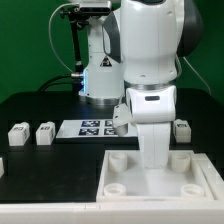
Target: Assemble one leg
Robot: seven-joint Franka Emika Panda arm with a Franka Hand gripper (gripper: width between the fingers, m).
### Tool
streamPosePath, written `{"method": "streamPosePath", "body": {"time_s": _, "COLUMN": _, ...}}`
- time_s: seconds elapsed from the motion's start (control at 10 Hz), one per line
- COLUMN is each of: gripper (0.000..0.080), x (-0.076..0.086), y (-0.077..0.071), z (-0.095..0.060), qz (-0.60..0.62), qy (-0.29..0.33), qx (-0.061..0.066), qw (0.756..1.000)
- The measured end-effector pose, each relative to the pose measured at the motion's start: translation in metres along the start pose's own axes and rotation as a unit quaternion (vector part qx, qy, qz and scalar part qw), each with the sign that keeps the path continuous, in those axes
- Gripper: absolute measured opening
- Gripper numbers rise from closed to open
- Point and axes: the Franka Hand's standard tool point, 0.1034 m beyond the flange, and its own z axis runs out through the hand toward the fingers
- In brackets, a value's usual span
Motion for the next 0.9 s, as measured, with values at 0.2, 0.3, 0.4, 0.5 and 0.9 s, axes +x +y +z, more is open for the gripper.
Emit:
{"method": "streamPosePath", "body": {"time_s": 0.2, "gripper": 0.0065, "x": -0.0008, "y": -0.0007, "z": 0.0, "qz": 0.002, "qy": -0.006, "qx": -0.003, "qw": 1.0}}
{"method": "streamPosePath", "body": {"time_s": 0.3, "gripper": 0.007, "x": -0.0007, "y": -0.0008, "z": 0.0003, "qz": 0.002, "qy": -0.006, "qx": -0.002, "qw": 1.0}}
{"method": "streamPosePath", "body": {"time_s": 0.4, "gripper": 0.007, "x": -0.0008, "y": 0.0002, "z": -0.0006, "qz": 0.002, "qy": -0.005, "qx": -0.004, "qw": 1.0}}
{"method": "streamPosePath", "body": {"time_s": 0.5, "gripper": 0.0294, "x": -0.0007, "y": 0.001, "z": -0.0014, "qz": 0.002, "qy": -0.005, "qx": -0.005, "qw": 1.0}}
{"method": "streamPosePath", "body": {"time_s": 0.9, "gripper": 0.0609, "x": -0.0006, "y": 0.0027, "z": -0.0035, "qz": 0.002, "qy": -0.005, "qx": -0.008, "qw": 1.0}}
